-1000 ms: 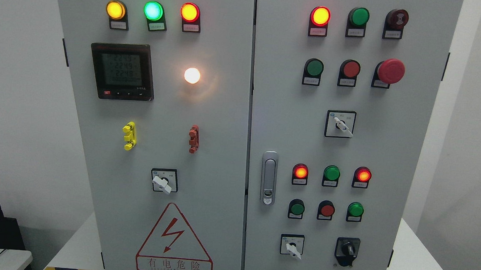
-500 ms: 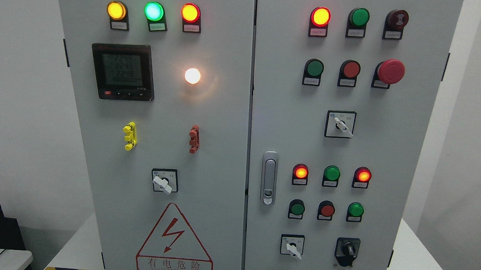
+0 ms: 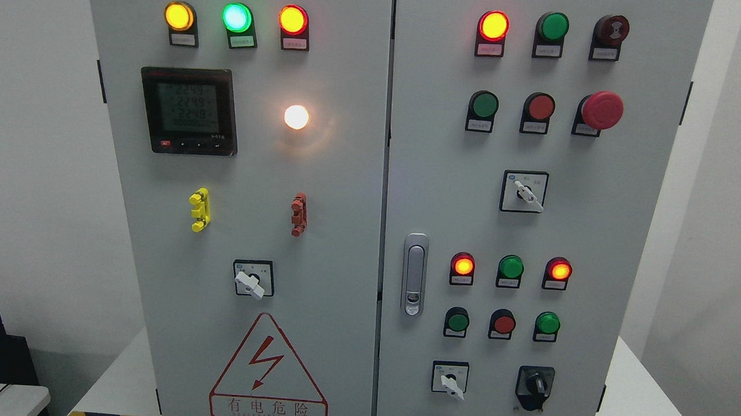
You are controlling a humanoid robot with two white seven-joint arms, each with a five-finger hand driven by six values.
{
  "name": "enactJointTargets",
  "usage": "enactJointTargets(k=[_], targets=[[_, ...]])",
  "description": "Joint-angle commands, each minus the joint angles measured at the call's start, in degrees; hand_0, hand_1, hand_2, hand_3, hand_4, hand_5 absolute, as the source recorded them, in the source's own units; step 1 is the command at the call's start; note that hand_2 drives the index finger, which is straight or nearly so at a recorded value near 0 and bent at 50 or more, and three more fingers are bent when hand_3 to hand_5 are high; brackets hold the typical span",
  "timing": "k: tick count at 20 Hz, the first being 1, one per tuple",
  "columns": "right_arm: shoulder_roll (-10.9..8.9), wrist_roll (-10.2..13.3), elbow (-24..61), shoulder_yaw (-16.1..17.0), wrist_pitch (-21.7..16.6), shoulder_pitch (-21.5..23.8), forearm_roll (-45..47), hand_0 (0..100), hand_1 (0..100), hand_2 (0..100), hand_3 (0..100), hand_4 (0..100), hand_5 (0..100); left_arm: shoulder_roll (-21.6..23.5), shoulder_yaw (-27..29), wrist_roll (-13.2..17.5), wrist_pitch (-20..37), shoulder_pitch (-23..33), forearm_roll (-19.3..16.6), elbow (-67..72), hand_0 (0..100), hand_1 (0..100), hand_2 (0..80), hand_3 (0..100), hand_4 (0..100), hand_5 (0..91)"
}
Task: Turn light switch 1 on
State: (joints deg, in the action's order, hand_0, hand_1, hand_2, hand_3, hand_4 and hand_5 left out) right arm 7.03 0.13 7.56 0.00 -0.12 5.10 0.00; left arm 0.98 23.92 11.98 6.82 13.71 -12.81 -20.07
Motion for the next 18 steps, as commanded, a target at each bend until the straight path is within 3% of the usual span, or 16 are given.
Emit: enactJointTargets(k=[1, 5, 18], targets=[[0.0, -0.04, 0.0, -1.14, 0.03, 0.0, 1.49, 12, 39, 0, 0, 0, 0, -1.24, -9.76, -0.38, -1.89, -4.74, 0.42, 14.53, 25, 5, 0.0, 0, 0, 0.0], [0.0, -0.04, 0.0, -1.14, 0.03, 0.0, 1.49, 12, 39, 0, 0, 0, 0, -1.86, -10.21, -2.75, -3.56, -5.98, 0.42, 14.18, 25, 4, 0.0, 0, 0, 0.0], [0.0, -0.04, 0.0, -1.14, 0.03, 0.0, 1.49, 12, 39, 0, 0, 0, 0, -2.39, -9.51, -2.57, -3.57, -6.15, 1.56, 13.74, 25, 3, 0.0, 0, 0, 0.0]])
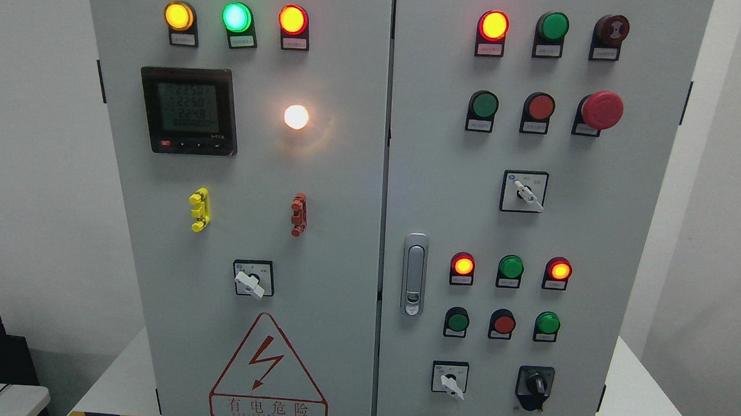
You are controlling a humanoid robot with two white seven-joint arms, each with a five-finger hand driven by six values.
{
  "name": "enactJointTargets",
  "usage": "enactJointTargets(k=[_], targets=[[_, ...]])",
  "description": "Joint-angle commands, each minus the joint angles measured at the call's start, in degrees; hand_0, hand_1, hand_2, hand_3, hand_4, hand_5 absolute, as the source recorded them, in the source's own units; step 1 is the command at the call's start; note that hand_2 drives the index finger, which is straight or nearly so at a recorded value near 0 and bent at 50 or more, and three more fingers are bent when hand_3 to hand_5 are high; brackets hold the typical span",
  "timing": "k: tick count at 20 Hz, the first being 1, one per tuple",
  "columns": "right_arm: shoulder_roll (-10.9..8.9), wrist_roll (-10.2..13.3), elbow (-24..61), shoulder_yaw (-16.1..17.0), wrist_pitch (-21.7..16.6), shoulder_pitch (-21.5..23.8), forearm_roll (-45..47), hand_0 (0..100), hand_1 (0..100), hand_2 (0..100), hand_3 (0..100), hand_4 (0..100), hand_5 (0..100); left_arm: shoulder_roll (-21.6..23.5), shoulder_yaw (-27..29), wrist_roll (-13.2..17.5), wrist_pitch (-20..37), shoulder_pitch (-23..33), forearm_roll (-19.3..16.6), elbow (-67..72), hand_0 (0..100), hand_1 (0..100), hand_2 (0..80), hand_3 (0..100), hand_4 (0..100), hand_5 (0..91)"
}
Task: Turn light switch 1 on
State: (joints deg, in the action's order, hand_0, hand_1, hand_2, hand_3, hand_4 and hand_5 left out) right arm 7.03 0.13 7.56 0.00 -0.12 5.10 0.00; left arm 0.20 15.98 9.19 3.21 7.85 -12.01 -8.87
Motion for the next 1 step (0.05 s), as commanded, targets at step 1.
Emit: enactJointTargets(k=[1], targets=[[0.0, -0.04, 0.0, -1.14, 0.03, 0.0, 1.49, 12, 39, 0, 0, 0, 0, -1.61, -1.74, 0.22, 0.05, -0.29, 0.93, 2.54, 26, 3, 0.0, 0, 0, 0.0]])
